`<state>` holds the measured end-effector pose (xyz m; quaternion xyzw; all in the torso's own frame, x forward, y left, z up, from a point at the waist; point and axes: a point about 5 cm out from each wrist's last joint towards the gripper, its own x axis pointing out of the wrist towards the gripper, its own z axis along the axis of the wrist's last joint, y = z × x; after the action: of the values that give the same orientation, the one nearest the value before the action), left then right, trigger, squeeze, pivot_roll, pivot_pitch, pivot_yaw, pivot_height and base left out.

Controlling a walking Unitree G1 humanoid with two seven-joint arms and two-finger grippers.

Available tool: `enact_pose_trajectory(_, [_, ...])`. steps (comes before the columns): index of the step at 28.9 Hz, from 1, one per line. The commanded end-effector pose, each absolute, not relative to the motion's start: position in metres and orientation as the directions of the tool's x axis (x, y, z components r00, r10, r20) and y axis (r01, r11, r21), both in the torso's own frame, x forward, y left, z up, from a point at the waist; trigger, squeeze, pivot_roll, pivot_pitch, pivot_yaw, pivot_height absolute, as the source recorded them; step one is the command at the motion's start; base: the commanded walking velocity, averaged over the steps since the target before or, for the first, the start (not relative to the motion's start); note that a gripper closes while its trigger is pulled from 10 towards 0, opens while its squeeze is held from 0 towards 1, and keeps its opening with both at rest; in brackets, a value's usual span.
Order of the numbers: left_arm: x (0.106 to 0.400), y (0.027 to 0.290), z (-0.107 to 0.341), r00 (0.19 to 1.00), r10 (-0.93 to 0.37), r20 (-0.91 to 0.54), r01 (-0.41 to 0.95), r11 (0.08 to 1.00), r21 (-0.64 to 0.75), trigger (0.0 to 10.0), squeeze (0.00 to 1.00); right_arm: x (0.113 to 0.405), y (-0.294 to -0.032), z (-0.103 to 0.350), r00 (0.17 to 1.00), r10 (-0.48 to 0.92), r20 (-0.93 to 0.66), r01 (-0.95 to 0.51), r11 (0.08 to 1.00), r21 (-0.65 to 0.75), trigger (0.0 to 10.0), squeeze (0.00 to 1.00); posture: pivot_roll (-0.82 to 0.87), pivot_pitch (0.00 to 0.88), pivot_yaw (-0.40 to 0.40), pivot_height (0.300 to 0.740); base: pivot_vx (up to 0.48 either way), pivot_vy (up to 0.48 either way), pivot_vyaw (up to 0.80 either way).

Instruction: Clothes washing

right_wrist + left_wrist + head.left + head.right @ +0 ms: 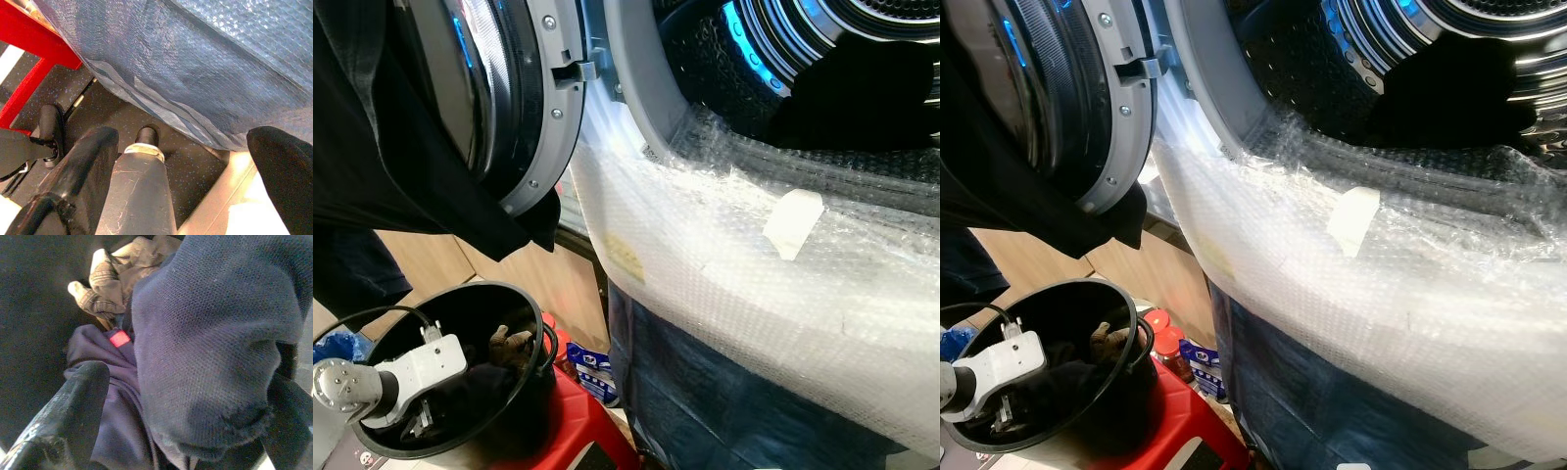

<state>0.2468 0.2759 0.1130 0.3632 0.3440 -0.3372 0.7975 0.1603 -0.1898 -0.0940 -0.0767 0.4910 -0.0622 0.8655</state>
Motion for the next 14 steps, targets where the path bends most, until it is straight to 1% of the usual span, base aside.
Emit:
enact_pose_trajectory(1, [0.2426, 0.2755, 0.1073, 0.501, -0.318, -0.805, 0.798, 0.529, 0.288, 10.0, 0.00, 0.1562, -0.1860, -0.0961, 0.501, -0.173, -0.848, 0.024, 0.982, -0.187, 10.0, 0.00, 0.11, 0.097, 0.124, 0.740, 0.000, 0.000, 0.00])
enact_pose_trajectory(2, [0.2422, 0.2748, 0.1070, 0.498, -0.326, -0.803, 0.798, 0.535, 0.278, 10.0, 0.00, 0.1561, -0.1860, -0.0962, 0.501, -0.173, -0.848, 0.022, 0.982, -0.187, 10.0, 0.00, 0.11, 0.097, 0.124, 0.740, 0.000, 0.000, 0.00])
enact_pose_trajectory(3, [0.2421, 0.2747, 0.1065, 0.498, -0.328, -0.803, 0.797, 0.537, 0.275, 9.6, 0.00, 0.1558, -0.1859, -0.0963, 0.500, -0.171, -0.849, 0.019, 0.982, -0.187, 10.0, 0.00, 0.11, 0.097, 0.124, 0.740, 0.000, 0.000, 0.00])
enact_pose_trajectory(4, [0.2422, 0.2749, 0.1062, 0.498, -0.327, -0.803, 0.799, 0.534, 0.278, 9.6, 0.00, 0.1556, -0.1858, -0.0964, 0.500, -0.171, -0.849, 0.018, 0.982, -0.187, 10.0, 0.00, 0.11, 0.097, 0.124, 0.740, 0.000, 0.000, 0.00])
enact_pose_trajectory(5, [0.2423, 0.2755, 0.1060, 0.499, -0.322, -0.804, 0.798, 0.533, 0.281, 5.6, 0.00, 0.1555, -0.1857, -0.0964, 0.500, -0.170, -0.849, 0.017, 0.982, -0.186, 10.0, 0.00, 0.11, 0.097, 0.124, 0.740, 0.000, 0.000, 0.00])
enact_pose_trajectory(6, [0.2424, 0.2759, 0.1059, 0.500, -0.319, -0.805, 0.797, 0.534, 0.283, 5.6, 0.00, 0.1555, -0.1856, -0.0964, 0.500, -0.169, -0.849, 0.016, 0.982, -0.186, 10.0, 0.00, 0.11, 0.097, 0.124, 0.740, 0.000, 0.000, 0.00])
enact_pose_trajectory(7, [0.2429, 0.2762, 0.1059, 0.504, -0.317, -0.803, 0.795, 0.534, 0.288, 0.0, 0.00, 0.1556, -0.1854, -0.0964, 0.501, -0.168, -0.849, 0.013, 0.982, -0.187, 10.0, 0.00, 0.11, 0.097, 0.124, 0.740, 0.000, 0.000, 0.00])
enact_pose_trajectory(14, [0.2454, 0.2684, 0.1086, 0.505, -0.363, -0.783, 0.801, 0.535, 0.268, 0.0, 0.00, 0.1572, -0.1830, -0.0961, 0.506, -0.160, -0.847, 0.002, 0.983, -0.185, 10.0, 0.00, 0.11, 0.092, 0.122, 0.740, 0.000, 0.000, 0.00])
